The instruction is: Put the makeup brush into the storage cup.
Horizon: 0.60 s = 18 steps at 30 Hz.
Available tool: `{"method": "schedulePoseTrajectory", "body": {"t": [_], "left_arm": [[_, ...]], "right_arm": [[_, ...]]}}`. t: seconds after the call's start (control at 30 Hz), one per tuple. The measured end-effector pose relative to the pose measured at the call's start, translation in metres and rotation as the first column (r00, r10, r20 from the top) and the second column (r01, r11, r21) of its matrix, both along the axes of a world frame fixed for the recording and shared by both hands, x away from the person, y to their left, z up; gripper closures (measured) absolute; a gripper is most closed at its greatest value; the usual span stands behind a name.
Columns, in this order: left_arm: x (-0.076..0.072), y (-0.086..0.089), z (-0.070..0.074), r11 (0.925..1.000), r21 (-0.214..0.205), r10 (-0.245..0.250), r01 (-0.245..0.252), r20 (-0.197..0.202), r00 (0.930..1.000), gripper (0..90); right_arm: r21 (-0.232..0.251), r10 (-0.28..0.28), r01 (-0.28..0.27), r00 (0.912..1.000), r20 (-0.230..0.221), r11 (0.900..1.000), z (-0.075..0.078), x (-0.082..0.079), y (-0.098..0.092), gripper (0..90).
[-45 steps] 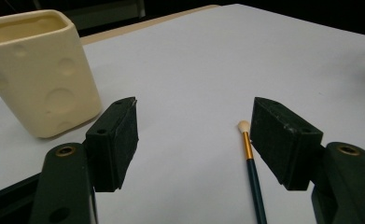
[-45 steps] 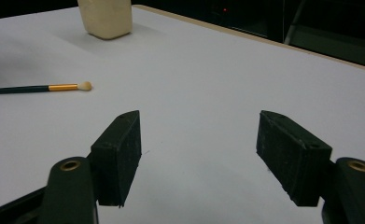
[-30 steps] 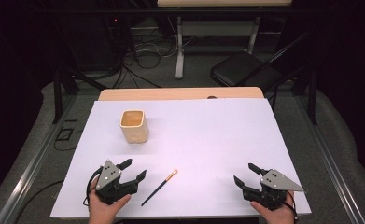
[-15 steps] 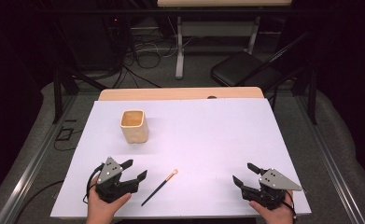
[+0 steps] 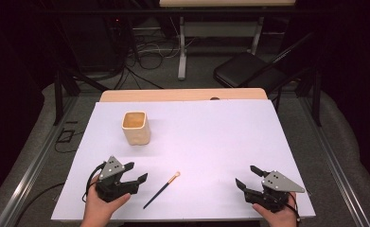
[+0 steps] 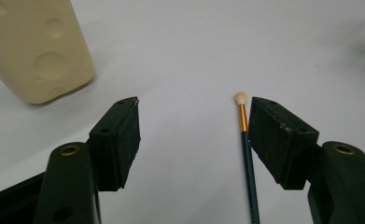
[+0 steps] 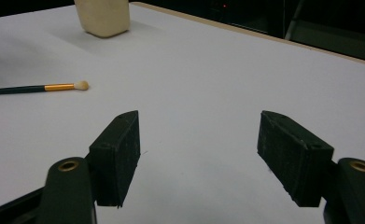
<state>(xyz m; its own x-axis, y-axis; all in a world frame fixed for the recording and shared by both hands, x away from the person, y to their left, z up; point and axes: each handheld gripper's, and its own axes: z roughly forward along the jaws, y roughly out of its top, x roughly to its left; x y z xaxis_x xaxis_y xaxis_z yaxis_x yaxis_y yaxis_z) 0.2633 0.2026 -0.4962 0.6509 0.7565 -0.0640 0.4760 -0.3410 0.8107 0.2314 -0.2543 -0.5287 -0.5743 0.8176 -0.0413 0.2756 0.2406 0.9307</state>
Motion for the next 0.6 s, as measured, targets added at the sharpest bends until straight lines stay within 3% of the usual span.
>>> {"method": "schedulePoseTrajectory", "body": {"t": [0.23, 0.37, 0.6], "left_arm": [[0.003, -0.005, 0.000, 0.9991, 0.038, -0.018, 0.019, -0.019, 0.9997, 34.4], [0.003, -0.009, 0.000, 0.9955, 0.084, -0.041, 0.043, -0.025, 0.9988, 34.4], [0.003, -0.014, 0.001, 0.9896, 0.125, -0.064, 0.070, -0.053, 0.9965, 34.4]], "right_arm": [[-0.009, 0.000, 0.000, 1.0000, 0.000, 1.0000, -0.001, -0.001, -0.001, 29.6], [-0.005, -0.005, 0.005, 1.0000, -0.004, 1.0000, -0.001, 0.001, -0.002, 29.6], [-0.003, -0.010, 0.010, 0.9999, -0.008, 0.9999, -0.001, 0.001, -0.003, 29.6]]}}
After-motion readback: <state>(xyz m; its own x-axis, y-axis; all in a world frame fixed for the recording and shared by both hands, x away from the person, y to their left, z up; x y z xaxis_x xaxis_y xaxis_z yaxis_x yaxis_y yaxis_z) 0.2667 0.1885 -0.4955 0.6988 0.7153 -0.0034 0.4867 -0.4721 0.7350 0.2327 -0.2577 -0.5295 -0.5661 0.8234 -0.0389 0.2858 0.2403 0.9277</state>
